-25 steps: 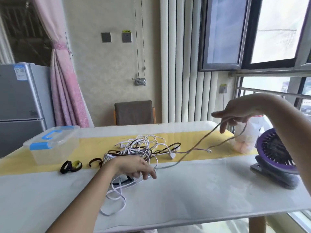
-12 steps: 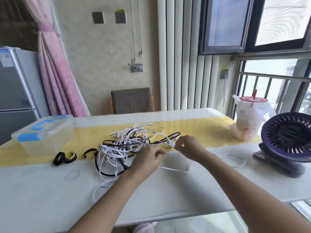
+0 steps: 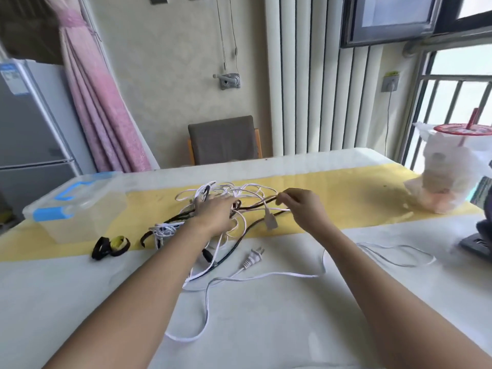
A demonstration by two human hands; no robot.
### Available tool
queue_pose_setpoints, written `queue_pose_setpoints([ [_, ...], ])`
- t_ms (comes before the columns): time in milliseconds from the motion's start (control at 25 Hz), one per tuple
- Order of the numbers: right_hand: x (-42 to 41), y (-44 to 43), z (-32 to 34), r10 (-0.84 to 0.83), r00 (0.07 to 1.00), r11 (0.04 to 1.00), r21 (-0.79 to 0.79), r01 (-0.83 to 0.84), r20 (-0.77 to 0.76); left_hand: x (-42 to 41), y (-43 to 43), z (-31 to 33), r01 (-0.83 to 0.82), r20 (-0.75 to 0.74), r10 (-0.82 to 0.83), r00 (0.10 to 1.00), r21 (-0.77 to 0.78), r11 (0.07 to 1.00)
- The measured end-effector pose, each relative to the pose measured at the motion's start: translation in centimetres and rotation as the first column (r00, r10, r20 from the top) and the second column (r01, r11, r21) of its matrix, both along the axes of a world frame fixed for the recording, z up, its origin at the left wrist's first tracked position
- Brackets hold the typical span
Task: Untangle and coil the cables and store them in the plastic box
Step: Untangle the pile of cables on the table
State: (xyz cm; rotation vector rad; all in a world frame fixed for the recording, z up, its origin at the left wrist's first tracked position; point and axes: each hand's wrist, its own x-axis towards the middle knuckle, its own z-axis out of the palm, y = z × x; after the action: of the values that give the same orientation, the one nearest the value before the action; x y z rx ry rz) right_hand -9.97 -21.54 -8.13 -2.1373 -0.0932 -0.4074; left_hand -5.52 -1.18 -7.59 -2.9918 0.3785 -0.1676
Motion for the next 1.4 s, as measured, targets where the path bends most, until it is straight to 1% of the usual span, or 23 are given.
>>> queue_pose_setpoints([
  [80,0.0,-0.9,1.2,-0.022,0.993,0.984,0.179,0.001,0.114,1.7,0.4,0.7,-0.090,0.053,0.094,0.994,-0.064,0.994],
  [160,-0.2,-2.0,2.5,-0.111,0.966,0.957,0.288,0.041,0.232,3.7,1.4,1.8,-0.151,0.155,0.195,0.968,-0.256,0.955],
  [200,-0.2,-2.7,3.1,-0.189,0.940,0.930,0.358,0.079,0.284,4.6,2.2,2.6,-0.151,0.215,0.254,0.943,-0.404,0.902],
  [280,-0.2,-4.7,3.8,-0.368,0.872,0.841,0.515,0.164,0.323,5.9,3.6,4.2,-0.084,0.293,0.365,0.884,-0.669,0.739],
  [360,0.2,-6.3,3.5,-0.481,0.829,0.785,0.561,0.263,0.284,6.3,4.4,4.7,-0.116,0.231,0.493,0.839,-0.808,0.577],
  [440,0.4,-7.2,2.8,-0.528,0.822,0.790,0.479,0.383,0.213,6.0,4.6,3.8,-0.212,0.102,0.510,0.854,-0.827,0.521],
  [480,0.7,-7.8,2.3,-0.542,0.823,0.808,0.376,0.454,0.169,5.7,4.6,3.3,-0.214,0.069,0.454,0.888,-0.813,0.542],
  [520,0.9,-8.5,1.7,-0.554,0.826,0.824,0.208,0.526,0.104,5.5,4.8,2.6,-0.195,0.049,0.379,0.924,-0.793,0.578],
  [560,1.0,-9.2,1.0,-0.563,0.826,0.826,-0.035,0.563,0.007,5.1,5.0,2.2,-0.168,0.030,0.308,0.951,-0.787,0.594],
  [640,0.8,-9.5,0.0,-0.562,0.802,0.774,-0.471,0.423,-0.203,4.2,5.4,1.6,-0.129,-0.025,0.186,0.982,-0.810,0.572],
  [680,0.7,-9.1,-0.5,-0.549,0.797,0.724,-0.619,0.303,-0.252,3.8,5.4,1.4,-0.115,-0.044,0.137,0.990,-0.817,0.565],
  [760,0.9,-7.0,-1.3,-0.485,0.858,0.600,-0.779,0.185,-0.169,2.9,5.3,0.8,-0.074,-0.048,0.060,0.997,-0.817,0.572],
  [800,0.9,-5.3,-1.3,-0.408,0.907,0.597,-0.783,0.174,-0.109,2.4,5.1,0.4,-0.039,-0.029,0.026,0.999,-0.816,0.577],
  [840,0.9,-3.5,-1.1,-0.299,0.953,0.644,-0.749,0.159,-0.055,2.0,5.0,-0.2,-0.003,0.001,0.007,1.000,-0.819,0.574],
  [880,1.0,-2.0,-1.0,-0.184,0.982,0.729,-0.675,0.115,-0.032,1.6,4.8,-0.7,0.032,0.049,0.014,0.999,-0.816,0.577],
  [960,1.1,1.1,-0.5,-0.002,0.999,0.913,-0.408,-0.012,-0.035,0.9,4.3,-1.8,0.081,0.173,0.086,0.981,-0.774,0.628],
  [1040,1.8,2.9,-0.8,0.050,0.992,0.987,-0.147,-0.067,-0.116,0.1,3.5,-2.7,0.108,0.255,0.096,0.962,-0.678,0.727],
  [1080,2.1,3.6,-1.0,0.036,0.987,0.993,-0.106,-0.053,-0.157,0.0,3.2,-3.0,0.128,0.273,0.062,0.960,-0.624,0.771],
  [1120,2.4,4.0,-1.3,0.015,0.984,0.987,-0.153,-0.043,-0.180,0.0,3.2,-3.2,0.152,0.288,0.028,0.957,-0.584,0.797],
  [1160,2.6,4.2,-1.5,-0.021,0.988,0.968,-0.252,-0.019,-0.152,0.0,3.3,-3.3,0.170,0.296,0.005,0.955,-0.562,0.810],
  [1240,2.9,4.1,-1.9,-0.082,0.997,0.902,-0.424,0.080,0.012,0.3,3.5,-3.5,0.188,0.312,-0.008,0.950,-0.550,0.813],
  [1320,2.9,3.7,-1.7,-0.080,0.991,0.916,-0.385,0.115,0.108,0.5,3.4,-3.6,0.195,0.325,-0.005,0.946,-0.554,0.809],
  [1400,2.8,3.1,-1.3,-0.071,0.995,0.960,-0.266,0.086,0.067,0.5,3.2,-3.6,0.234,0.373,0.005,0.928,-0.592,0.772],
])
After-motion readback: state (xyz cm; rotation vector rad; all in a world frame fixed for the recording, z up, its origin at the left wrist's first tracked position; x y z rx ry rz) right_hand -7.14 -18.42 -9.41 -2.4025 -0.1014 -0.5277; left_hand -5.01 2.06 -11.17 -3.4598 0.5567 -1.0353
